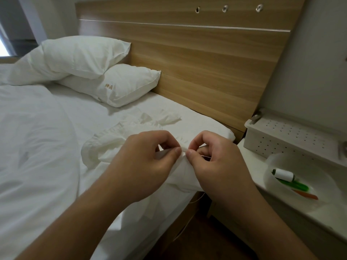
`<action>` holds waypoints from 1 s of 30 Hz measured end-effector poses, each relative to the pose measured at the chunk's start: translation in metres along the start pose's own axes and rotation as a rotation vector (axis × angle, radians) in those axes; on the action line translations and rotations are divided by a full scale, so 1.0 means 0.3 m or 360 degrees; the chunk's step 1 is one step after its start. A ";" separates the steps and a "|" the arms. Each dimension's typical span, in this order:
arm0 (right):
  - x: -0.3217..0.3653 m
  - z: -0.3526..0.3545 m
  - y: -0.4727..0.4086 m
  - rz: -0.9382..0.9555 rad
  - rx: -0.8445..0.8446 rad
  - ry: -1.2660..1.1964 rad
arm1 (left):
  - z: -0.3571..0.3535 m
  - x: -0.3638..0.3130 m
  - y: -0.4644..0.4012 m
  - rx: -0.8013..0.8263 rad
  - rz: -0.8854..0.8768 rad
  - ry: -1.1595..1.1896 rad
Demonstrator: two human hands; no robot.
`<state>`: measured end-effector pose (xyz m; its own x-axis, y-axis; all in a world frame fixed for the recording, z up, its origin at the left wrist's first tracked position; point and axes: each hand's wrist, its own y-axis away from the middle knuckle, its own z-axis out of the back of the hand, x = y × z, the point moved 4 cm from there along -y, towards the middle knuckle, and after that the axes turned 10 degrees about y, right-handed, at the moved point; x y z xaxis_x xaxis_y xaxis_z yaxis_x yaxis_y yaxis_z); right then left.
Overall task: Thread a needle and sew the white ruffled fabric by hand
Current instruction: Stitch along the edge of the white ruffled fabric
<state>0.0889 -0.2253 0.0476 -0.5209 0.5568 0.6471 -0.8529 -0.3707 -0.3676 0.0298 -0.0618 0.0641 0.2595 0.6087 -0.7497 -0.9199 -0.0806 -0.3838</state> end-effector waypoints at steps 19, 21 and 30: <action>-0.016 -0.004 -0.013 -0.0102 0.0251 -0.0321 | 0.006 0.013 -0.003 -0.0010 0.0020 0.0076; -0.016 -0.002 -0.013 -0.0112 0.0270 -0.0373 | 0.008 0.013 -0.003 -0.0033 0.0021 0.0041; -0.014 0.007 -0.015 -0.0159 0.0408 -0.0678 | 0.007 0.011 -0.004 0.0071 0.0016 -0.0006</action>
<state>0.0948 -0.2275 0.0480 -0.3308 0.2661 0.9054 -0.8341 -0.5312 -0.1486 0.0313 -0.0581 0.0630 0.2492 0.6112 -0.7513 -0.9346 -0.0516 -0.3520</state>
